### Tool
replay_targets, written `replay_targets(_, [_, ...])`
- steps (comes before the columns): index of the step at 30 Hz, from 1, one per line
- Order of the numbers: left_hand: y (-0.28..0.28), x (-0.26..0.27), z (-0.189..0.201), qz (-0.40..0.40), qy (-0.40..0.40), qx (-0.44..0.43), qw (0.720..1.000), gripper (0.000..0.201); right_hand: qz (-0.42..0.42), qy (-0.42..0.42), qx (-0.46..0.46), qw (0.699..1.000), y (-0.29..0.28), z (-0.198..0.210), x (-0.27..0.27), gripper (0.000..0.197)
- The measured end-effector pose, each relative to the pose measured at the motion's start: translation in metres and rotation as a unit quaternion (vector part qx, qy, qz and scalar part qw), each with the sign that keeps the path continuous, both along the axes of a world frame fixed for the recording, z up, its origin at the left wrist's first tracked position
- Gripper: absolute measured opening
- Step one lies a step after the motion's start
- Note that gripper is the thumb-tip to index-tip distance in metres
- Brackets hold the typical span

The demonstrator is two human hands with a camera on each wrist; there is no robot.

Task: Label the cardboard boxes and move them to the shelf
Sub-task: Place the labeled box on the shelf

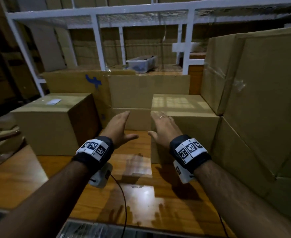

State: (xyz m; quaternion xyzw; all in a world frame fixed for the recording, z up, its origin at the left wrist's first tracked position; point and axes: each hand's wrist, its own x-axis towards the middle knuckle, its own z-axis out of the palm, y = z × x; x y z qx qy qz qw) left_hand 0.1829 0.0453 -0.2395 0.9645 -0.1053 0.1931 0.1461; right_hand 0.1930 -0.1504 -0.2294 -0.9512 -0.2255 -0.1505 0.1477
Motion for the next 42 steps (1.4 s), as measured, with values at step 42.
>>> replay_targets(42, [0.439,0.078,-0.015,0.281,0.009,-0.071,0.957,0.089,-0.008,0.104,0.073,0.992,0.391,-0.027,0.113,0.088])
